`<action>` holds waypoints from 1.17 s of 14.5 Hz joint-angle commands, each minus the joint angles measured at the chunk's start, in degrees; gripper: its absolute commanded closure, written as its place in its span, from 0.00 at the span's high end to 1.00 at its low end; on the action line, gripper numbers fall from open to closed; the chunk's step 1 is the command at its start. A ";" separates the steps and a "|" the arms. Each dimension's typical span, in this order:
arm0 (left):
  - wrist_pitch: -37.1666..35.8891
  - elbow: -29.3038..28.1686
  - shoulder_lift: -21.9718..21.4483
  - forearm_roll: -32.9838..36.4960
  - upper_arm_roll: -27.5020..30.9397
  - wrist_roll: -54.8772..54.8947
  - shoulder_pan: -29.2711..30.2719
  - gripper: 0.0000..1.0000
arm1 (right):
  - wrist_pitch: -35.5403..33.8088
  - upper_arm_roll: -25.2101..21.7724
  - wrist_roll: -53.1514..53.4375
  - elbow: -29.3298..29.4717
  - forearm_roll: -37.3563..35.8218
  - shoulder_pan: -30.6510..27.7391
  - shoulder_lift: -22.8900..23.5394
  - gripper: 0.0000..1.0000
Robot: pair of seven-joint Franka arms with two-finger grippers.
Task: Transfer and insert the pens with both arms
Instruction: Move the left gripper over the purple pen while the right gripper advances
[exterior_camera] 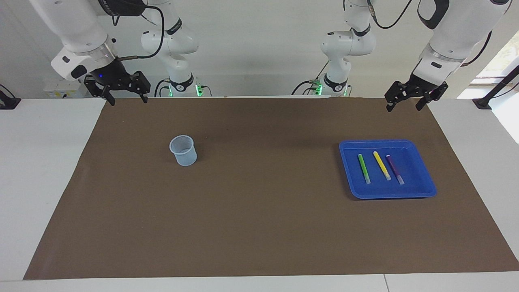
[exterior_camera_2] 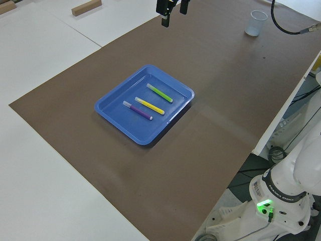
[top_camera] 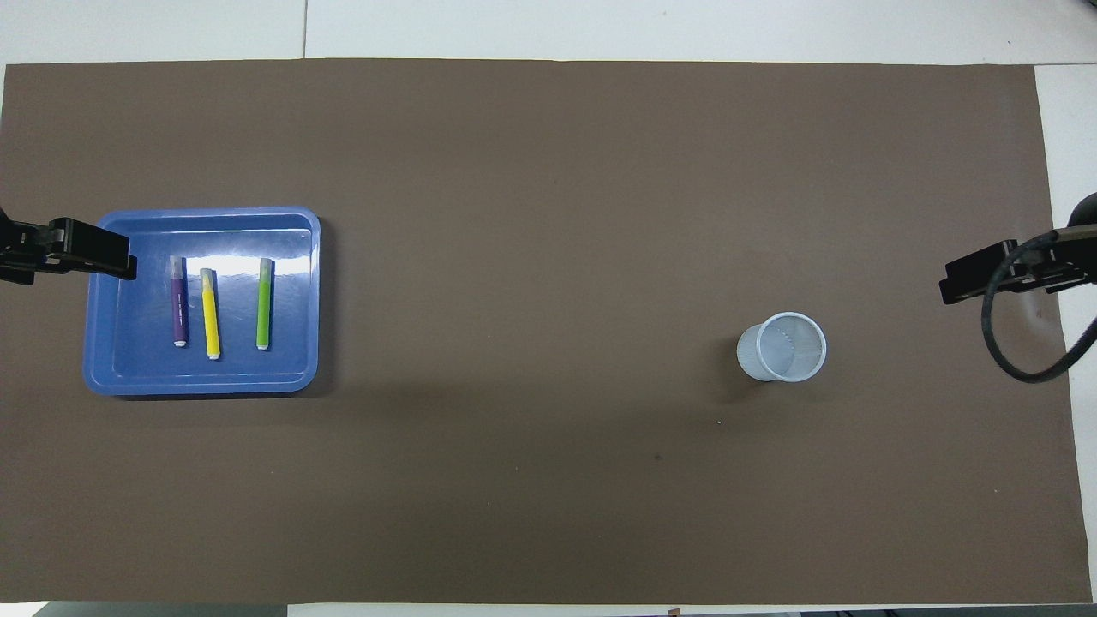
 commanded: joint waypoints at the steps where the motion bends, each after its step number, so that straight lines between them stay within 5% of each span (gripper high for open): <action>1: 0.51 -2.15 -0.92 -0.70 -0.08 0.37 0.44 1.00 | 0.66 0.81 -1.56 -1.16 0.76 -0.47 -0.91 1.00; 8: 8.85 -14.28 -3.91 -0.70 -0.08 1.33 1.58 1.00 | 0.83 0.37 -1.21 -2.38 15.94 -3.98 -1.00 1.00; 14: 20.26 -19.21 5.04 -0.61 -0.08 8.90 9.92 1.00 | 3.81 1.25 8.19 -4.94 26.05 1.11 -2.32 1.00; 17: 32.19 -22.36 10.32 -0.53 -0.08 8.99 11.42 1.00 | 8.45 1.25 14.24 -6.33 28.54 5.93 -2.84 1.00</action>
